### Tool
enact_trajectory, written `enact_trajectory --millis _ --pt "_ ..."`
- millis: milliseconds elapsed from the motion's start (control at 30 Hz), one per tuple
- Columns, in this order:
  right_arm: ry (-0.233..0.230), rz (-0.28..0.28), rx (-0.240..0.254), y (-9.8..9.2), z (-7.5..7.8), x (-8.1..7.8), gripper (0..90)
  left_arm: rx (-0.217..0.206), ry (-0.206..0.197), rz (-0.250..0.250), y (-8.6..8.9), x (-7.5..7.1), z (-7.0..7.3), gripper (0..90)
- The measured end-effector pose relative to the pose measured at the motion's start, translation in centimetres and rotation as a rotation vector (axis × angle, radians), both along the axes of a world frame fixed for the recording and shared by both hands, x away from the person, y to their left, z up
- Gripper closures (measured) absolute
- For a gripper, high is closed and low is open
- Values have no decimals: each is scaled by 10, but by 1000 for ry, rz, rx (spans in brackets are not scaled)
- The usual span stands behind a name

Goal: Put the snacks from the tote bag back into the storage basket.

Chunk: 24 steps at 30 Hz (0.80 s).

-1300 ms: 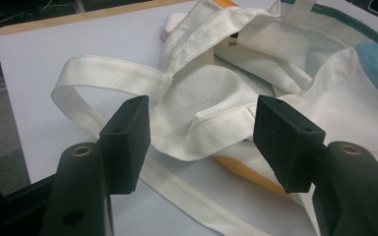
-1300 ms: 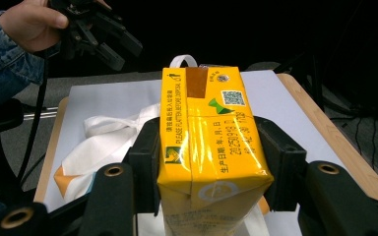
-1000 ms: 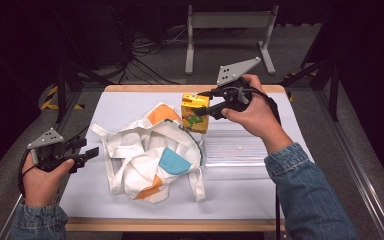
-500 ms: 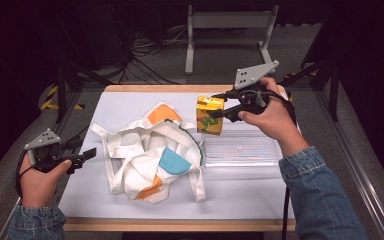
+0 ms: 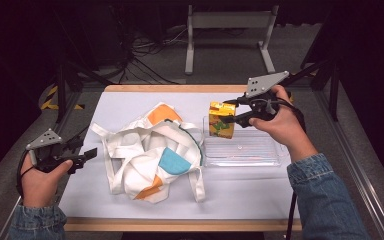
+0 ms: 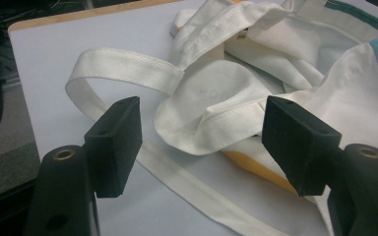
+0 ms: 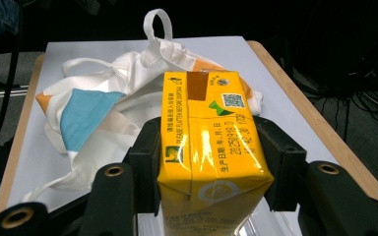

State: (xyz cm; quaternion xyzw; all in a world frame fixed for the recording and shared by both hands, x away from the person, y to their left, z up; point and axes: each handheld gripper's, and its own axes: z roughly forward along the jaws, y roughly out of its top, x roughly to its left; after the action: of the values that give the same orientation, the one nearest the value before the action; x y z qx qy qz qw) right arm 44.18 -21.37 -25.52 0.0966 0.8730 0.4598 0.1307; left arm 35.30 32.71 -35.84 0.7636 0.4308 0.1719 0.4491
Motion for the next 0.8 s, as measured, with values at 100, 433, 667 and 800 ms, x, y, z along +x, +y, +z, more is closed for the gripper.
enact_trajectory --millis 100,433,667,800 --pt "-3 -1 -3 -3 -9 0 513 1 -2 -1 0 0 0 326" --pt "20 -2 -1 -11 -34 -1 513 5 -2 -5 -1 0 0 327" --pt "20 0 -17 -12 -47 0 513 7 -1 -7 -2 1 -1 328" --pt "4 4 -26 -13 -50 1 513 5 0 -7 -2 1 -1 331"
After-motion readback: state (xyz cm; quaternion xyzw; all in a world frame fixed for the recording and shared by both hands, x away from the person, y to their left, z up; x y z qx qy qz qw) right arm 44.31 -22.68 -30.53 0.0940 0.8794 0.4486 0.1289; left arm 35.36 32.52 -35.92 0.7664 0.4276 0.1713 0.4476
